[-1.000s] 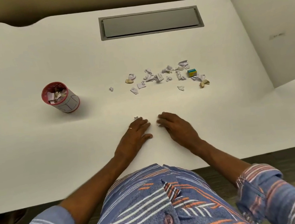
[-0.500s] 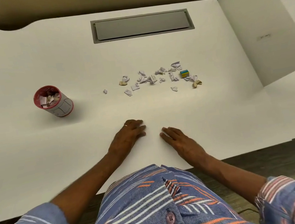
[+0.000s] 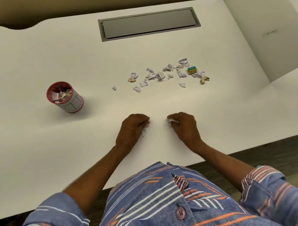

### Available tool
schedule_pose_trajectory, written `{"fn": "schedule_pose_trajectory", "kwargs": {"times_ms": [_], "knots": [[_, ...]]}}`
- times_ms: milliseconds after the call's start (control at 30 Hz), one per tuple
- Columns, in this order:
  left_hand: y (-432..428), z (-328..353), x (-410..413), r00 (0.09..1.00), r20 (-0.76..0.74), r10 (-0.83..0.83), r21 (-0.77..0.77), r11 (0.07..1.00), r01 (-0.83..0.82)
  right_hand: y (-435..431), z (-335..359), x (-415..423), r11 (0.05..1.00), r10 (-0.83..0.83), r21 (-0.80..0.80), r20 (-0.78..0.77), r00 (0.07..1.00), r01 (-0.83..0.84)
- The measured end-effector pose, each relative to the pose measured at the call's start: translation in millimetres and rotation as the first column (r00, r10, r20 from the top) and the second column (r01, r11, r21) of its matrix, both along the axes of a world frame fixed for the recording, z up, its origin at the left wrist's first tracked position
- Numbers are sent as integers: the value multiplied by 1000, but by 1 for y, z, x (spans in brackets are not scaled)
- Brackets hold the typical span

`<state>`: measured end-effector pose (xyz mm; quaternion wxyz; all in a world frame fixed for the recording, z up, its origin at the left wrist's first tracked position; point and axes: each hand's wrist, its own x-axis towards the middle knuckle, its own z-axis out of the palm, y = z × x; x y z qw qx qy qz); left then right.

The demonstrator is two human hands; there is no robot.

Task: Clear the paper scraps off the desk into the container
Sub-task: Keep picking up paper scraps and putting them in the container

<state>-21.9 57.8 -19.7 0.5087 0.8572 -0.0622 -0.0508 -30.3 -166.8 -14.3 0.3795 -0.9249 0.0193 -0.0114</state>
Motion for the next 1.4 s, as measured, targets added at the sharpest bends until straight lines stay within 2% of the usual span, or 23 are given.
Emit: {"fn": "schedule_pose_trajectory", "kwargs": {"times_ms": [33,67,133,233,300,433,533,667,733,900,1033,1200,1400], "knots": [[1,6,0,994,-73,79,-87,993,-85,2,4,3,983,-127,119,-101,987,139],[3,11,1,985,-80,151,-118,980,-159,3,5,7,936,-229,220,-214,950,276],[11,24,7,965,-54,257,-154,953,-262,3,3,17,808,-333,354,-385,861,471],[34,45,23,920,17,392,-202,902,-381,1,2,27,591,-307,559,-511,803,582],[58,60,38,884,79,461,-188,877,-441,1,5,30,478,-285,619,-562,777,623],[129,86,67,807,198,556,-77,830,-553,7,4,30,428,-307,610,-596,742,667],[174,93,78,816,192,545,45,826,-562,12,3,31,413,-325,611,-594,736,675],[199,99,77,922,176,344,321,865,-384,31,9,31,448,-313,630,-555,771,635],[203,101,78,944,179,278,384,863,-327,44,13,34,478,-305,633,-530,791,608],[212,98,85,947,117,299,411,853,-321,81,29,50,578,-260,628,-465,847,522],[219,99,87,940,140,312,369,864,-342,125,45,74,669,-192,620,-388,901,410],[222,98,86,940,130,315,297,892,-340,209,73,108,750,50,648,-258,965,134],[224,104,89,924,153,350,288,879,-381,287,94,129,907,254,373,-110,961,-197]]}}
